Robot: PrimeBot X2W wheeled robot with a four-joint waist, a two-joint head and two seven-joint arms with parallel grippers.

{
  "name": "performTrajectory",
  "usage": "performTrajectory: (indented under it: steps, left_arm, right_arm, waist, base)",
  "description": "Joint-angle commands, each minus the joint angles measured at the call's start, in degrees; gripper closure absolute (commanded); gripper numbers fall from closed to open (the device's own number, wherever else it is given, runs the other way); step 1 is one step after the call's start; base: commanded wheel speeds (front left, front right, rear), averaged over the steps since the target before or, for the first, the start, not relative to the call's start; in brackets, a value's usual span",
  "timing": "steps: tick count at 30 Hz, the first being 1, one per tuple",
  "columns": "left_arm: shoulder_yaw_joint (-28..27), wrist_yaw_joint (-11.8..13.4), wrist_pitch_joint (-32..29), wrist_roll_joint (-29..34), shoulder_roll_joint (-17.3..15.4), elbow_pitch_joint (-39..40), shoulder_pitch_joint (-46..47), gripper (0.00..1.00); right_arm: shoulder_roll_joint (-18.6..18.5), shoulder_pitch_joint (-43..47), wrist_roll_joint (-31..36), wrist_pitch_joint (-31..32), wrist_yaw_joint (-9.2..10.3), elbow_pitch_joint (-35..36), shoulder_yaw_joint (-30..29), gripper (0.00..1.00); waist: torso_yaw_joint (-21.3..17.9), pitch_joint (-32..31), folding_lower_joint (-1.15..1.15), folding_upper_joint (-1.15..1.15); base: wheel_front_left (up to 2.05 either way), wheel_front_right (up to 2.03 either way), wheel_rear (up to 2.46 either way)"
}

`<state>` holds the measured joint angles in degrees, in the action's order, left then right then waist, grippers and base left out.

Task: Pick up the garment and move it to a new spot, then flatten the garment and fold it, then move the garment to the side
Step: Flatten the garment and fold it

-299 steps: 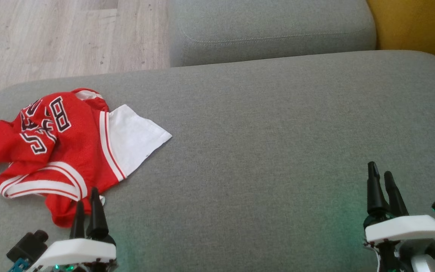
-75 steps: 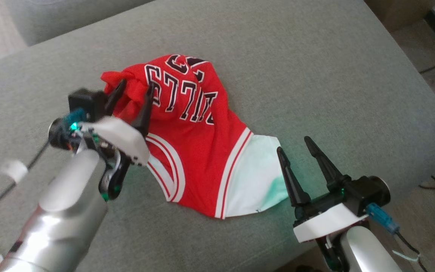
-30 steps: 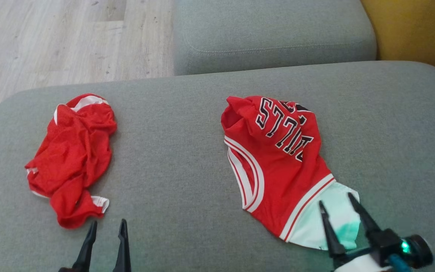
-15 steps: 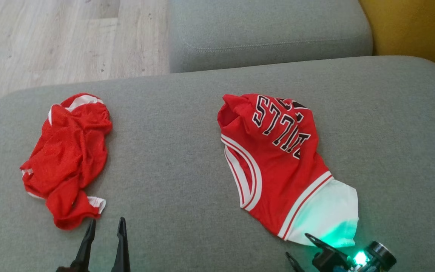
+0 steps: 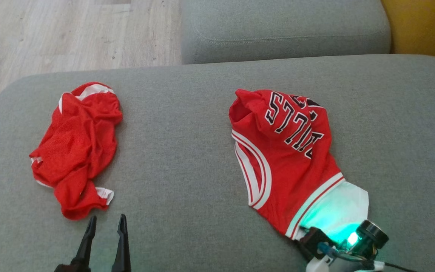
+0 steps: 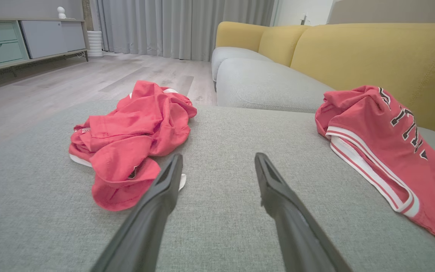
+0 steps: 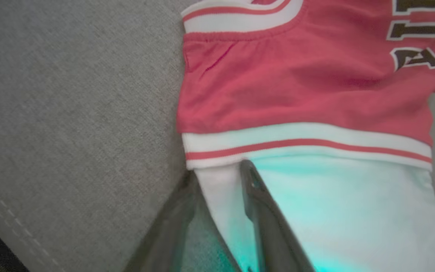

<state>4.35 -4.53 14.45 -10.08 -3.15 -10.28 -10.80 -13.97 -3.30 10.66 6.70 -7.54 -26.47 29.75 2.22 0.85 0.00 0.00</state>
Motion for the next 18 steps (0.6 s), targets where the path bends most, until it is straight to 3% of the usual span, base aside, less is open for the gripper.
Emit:
performTrajectory:
  steps: [1,8,13,18]
  left_arm:
    - [-1.5,0.4,0.5,-0.2,0.3,2.0,2.4,0.00]
    - [-0.7,1.1,0.5,-1.0,0.3,2.1,2.2,0.00]
    - [-0.2,1.6,0.5,-1.4,0.3,2.2,2.2,0.00]
    - [0.5,1.8,0.5,-1.6,0.3,2.2,2.6,0.00]
  right_arm:
    - [-0.6,-2.0,1.1,1.9,0.05,-0.5,-0.3,1.00]
    - [4.1,-3.7,-2.1,0.7,0.05,5.9,0.2,1.00]
    - [6.9,-7.5,-10.4,2.0,0.05,15.1,3.5,1.00]
    - [7.1,-13.4,-17.7,5.6,0.05,22.8,7.5,1.00]
  waist:
    - [0.1,0.0,0.00,0.00]
    - [0.0,-0.4,0.00,0.00]
    - [-0.9,-1.2,0.00,0.00]
    - [-1.2,-1.6,0.00,0.00]
  base:
    - [0.00,0.00,0.00]
    - [0.00,0.00,0.00]
    - [0.00,0.00,0.00]
    - [0.00,0.00,0.00]
